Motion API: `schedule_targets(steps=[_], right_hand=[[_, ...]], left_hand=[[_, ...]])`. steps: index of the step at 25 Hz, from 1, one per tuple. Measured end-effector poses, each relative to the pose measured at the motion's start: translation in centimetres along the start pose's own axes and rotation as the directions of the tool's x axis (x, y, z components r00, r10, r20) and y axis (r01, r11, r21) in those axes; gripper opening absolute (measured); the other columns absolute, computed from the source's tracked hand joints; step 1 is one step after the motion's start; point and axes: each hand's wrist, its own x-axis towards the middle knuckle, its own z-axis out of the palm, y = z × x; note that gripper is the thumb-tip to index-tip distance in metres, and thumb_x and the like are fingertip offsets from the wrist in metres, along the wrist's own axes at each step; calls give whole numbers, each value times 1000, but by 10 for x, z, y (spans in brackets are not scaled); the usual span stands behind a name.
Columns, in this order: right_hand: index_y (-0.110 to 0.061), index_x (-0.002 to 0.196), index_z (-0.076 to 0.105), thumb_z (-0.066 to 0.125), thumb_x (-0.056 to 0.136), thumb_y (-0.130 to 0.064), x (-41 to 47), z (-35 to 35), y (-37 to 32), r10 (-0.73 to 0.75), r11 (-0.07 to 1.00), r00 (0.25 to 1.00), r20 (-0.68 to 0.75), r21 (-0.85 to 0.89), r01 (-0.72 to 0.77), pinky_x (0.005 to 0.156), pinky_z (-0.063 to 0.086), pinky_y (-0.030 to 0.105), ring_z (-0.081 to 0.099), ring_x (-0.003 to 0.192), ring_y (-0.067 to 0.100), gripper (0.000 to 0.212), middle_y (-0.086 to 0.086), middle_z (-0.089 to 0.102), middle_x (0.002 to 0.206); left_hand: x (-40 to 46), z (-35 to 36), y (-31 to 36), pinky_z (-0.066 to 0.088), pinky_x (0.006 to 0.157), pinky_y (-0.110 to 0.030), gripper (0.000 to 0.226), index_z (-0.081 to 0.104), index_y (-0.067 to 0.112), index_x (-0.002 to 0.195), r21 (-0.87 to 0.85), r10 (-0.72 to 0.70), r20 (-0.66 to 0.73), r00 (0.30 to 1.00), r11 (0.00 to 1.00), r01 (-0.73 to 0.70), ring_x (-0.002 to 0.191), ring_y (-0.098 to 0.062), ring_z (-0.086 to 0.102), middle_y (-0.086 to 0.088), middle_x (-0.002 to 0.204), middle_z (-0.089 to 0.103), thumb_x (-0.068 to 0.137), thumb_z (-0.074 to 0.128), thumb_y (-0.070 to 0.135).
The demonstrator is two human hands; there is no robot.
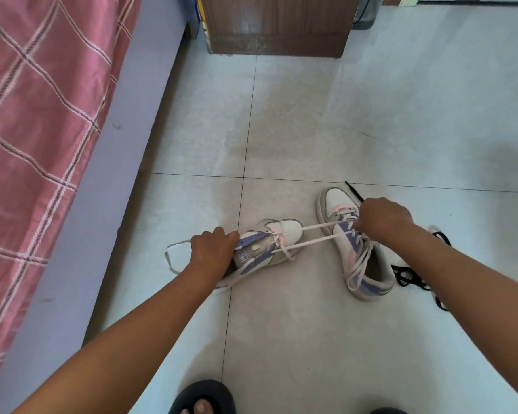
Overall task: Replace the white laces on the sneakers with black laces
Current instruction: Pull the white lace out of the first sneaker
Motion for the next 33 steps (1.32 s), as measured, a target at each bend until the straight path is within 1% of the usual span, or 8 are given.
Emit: schedule_targets(steps=[5,9,13,19,22,25,30,33], right_hand=[[-8,85,54,48,92,-13,10,1,22,69,996,991,-116,60,-63,70,38,30,55,86,32,11,16,61,103],[-4,69,48,44,92,-8,19,-3,46,196,958,949,-248,255,-131,70,36,33,56,90,40,24,28,60,99],[3,93,58,44,91,0,25,-5,69,202,978,935,-290,118,-175,68,37,32,59,88,41,15,19,56,81],[10,102,59,52,86,8,33,-12,103,375,919,892,-253,226,-322,81,47,41,58,102,43,18,29,61,101],[10,99,64,56,81,8,32,-7,109,273,880,934,-231,453,-145,71,50,29,69,80,19,20,25,66,99],[3,98,63,44,94,-4,11,-8,47,140,523,979,-151,851,57,48,46,12,56,43,0,21,12,65,74],[-12,105,62,48,97,-19,-29,-57,-39,-258,-337,959,-119,941,26,66,56,29,67,75,19,17,10,70,89],[-22,134,39,54,94,-20,-24,-31,-48,-194,-86,981,-3,996,-14,63,53,31,64,76,22,43,11,62,107]], left_hand=[[-5,-5,5,30,63,-29,32,42,17,119,0,71,-41,997,997,-71,92,-26,60,-6,108,53,90,52,13],[-8,-21,3,10,48,-17,50,62,17,79,6,87,-172,981,996,-88,43,-21,55,-4,62,54,37,89,19],[-3,-17,8,21,50,-26,33,40,18,120,40,92,-84,992,995,-89,91,-26,61,-4,106,54,89,52,12],[-11,-17,-11,23,48,-19,34,54,15,108,-50,86,-117,989,994,-93,74,-21,67,-1,85,65,79,71,22],[-17,-2,-24,35,54,-20,33,60,15,103,-87,39,-140,989,995,-52,71,-22,68,1,84,69,75,76,25],[-17,9,-11,39,71,-26,26,45,15,121,-167,-26,47,999,985,33,102,-23,63,-1,114,64,99,37,26],[-31,-4,32,37,73,-29,45,49,11,113,-458,96,244,965,889,27,104,-25,59,-8,114,61,99,27,48],[-32,-10,37,39,71,-30,56,53,14,101,-522,102,275,956,851,59,95,-23,60,-5,103,63,95,22,60]])
